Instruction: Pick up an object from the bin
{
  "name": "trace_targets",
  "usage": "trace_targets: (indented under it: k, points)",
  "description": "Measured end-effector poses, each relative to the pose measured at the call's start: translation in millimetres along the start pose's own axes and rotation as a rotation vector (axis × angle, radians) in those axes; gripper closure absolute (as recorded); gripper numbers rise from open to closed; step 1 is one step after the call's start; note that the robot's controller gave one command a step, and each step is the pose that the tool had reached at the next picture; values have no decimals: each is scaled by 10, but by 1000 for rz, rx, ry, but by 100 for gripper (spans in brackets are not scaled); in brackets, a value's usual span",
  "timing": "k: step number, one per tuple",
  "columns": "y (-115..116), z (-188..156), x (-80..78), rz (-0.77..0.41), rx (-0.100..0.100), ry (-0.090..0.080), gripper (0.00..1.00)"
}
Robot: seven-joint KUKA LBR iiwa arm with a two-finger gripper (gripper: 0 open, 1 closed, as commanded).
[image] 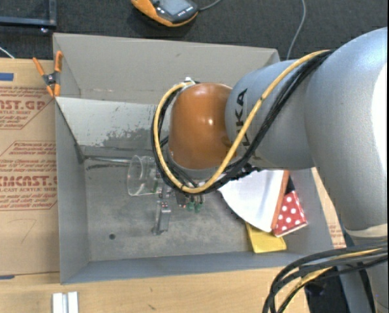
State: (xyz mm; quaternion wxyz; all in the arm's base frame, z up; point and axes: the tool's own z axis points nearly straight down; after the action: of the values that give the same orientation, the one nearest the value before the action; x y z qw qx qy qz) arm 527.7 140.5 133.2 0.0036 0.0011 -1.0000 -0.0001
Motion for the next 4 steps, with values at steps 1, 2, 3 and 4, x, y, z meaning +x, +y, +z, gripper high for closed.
trace_targets:
  k: [1, 2, 3, 4]
  points:
    - [-9, -44, -21, 2, -1, -7, 100]
    - [-8, -44, -21, 2, -1, -7, 100]
    - [240, -2227, -171, 20, -5, -18, 100]
    - [235, -2180, -160, 20, -2, -10, 100]
